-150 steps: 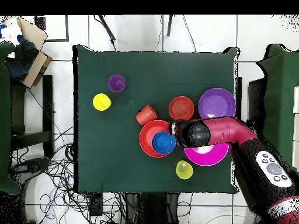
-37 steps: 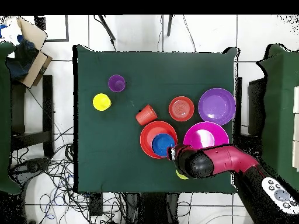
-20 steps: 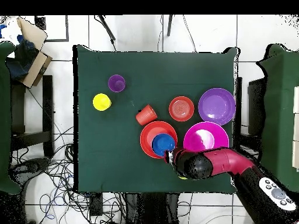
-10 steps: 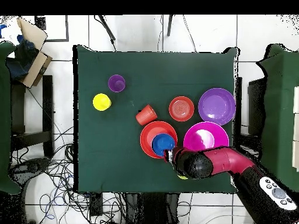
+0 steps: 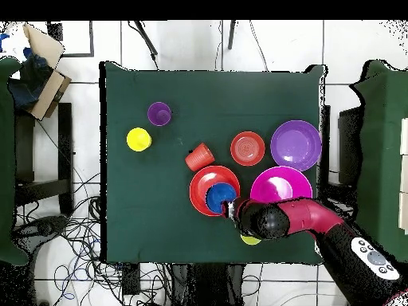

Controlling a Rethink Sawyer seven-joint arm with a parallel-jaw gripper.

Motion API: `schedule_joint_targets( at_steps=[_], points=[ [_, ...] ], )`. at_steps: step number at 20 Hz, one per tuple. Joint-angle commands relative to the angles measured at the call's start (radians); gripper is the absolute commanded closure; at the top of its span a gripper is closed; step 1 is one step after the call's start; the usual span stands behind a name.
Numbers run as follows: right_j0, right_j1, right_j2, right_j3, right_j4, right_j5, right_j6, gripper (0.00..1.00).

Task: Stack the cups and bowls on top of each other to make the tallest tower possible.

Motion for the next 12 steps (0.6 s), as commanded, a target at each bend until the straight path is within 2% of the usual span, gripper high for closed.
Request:
schedule_joint_targets(
  at_steps=[1,12],
  points=[
    [0.018,0.120,0.021,-0.133,-0.083,0.015,-0.220,0.00],
    [-0.008,0.090,0.040,-0.143,-0.074,0.052,-0.255,0.00]
  ],
)
